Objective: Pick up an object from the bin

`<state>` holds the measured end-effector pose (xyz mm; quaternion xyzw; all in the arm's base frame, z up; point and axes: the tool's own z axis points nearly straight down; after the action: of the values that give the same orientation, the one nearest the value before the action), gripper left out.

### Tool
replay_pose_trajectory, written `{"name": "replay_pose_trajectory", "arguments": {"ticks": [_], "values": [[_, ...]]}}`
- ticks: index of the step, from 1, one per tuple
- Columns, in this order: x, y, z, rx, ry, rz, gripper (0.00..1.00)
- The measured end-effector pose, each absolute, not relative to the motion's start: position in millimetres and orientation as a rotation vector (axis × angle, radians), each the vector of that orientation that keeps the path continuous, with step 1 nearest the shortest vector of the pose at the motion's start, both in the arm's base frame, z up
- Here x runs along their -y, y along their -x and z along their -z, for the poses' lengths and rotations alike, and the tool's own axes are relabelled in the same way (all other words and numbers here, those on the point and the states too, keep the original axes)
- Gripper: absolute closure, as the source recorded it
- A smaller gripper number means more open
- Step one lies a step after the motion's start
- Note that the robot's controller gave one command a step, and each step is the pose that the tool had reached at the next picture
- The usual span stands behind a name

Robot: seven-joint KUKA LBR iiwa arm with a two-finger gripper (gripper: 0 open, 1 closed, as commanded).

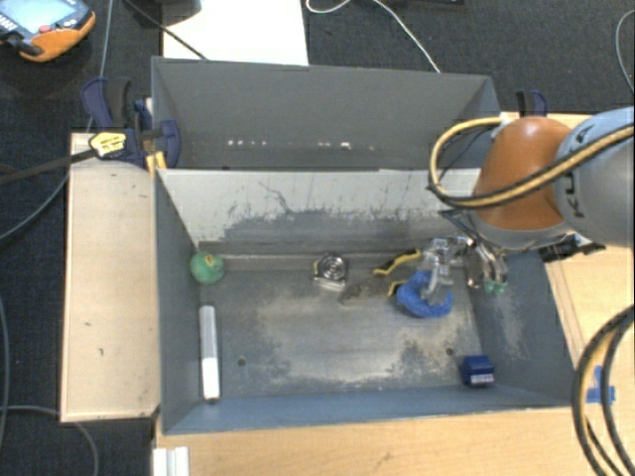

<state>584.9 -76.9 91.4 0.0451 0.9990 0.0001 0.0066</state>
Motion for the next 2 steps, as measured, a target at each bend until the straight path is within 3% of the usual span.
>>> {"name": "replay_pose_trajectory", "arguments": {"ticks": [1, 2], "values": [[86.2, -580.1, -75.7, -3.122, -0.069, -0.007, 1.00], [73.3, -583.7, -76.3, -3.107, 0.216, 0.009, 1.00]]}}
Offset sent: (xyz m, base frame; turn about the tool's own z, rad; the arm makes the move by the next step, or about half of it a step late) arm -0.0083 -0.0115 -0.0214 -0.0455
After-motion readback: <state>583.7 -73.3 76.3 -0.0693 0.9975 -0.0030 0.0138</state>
